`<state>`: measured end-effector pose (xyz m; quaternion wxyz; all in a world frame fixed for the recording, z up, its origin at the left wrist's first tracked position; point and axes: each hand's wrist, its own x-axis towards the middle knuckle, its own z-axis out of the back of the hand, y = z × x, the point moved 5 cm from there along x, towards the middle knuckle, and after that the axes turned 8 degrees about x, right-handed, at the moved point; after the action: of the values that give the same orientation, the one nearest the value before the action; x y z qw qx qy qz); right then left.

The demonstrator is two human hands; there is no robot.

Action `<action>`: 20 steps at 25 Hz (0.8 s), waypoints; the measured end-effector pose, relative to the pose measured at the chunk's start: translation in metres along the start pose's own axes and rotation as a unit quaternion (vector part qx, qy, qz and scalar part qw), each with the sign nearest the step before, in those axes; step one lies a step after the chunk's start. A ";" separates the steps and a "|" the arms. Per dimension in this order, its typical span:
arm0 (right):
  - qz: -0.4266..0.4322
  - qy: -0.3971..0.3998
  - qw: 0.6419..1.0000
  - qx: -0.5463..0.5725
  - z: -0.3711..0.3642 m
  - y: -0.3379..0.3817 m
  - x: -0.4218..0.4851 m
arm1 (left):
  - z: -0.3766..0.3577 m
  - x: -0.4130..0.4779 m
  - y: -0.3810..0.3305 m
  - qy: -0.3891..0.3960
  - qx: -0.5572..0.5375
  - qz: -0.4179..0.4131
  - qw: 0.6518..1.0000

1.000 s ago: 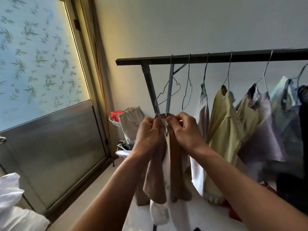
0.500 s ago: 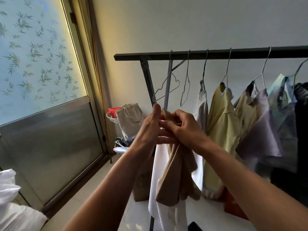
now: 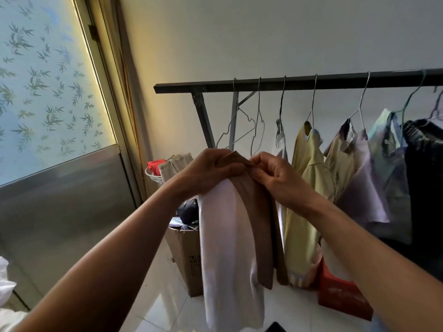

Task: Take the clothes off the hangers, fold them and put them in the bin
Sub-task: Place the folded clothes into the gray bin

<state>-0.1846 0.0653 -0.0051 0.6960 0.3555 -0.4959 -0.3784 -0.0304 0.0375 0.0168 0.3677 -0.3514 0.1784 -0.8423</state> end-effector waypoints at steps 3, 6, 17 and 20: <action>-0.032 -0.008 0.995 -0.091 0.004 -0.027 -0.014 | 0.002 0.006 -0.008 -0.016 0.032 -0.035 0.999; -0.038 -0.024 0.996 -0.074 -0.002 -0.050 -0.026 | 0.009 0.011 -0.016 -0.009 0.049 -0.048 0.998; 0.011 -0.171 0.985 0.001 0.010 -0.053 -0.033 | 0.060 -0.017 -0.013 -0.005 0.081 -0.044 0.996; 0.041 -0.134 0.990 -0.018 0.020 -0.032 -0.028 | 0.071 -0.021 -0.011 -0.014 0.078 -0.030 0.996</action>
<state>-0.2157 0.0727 -0.0399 0.6448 0.2678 -0.5921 -0.4025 0.0254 0.0578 0.0622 0.3707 -0.3385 0.0968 -0.8594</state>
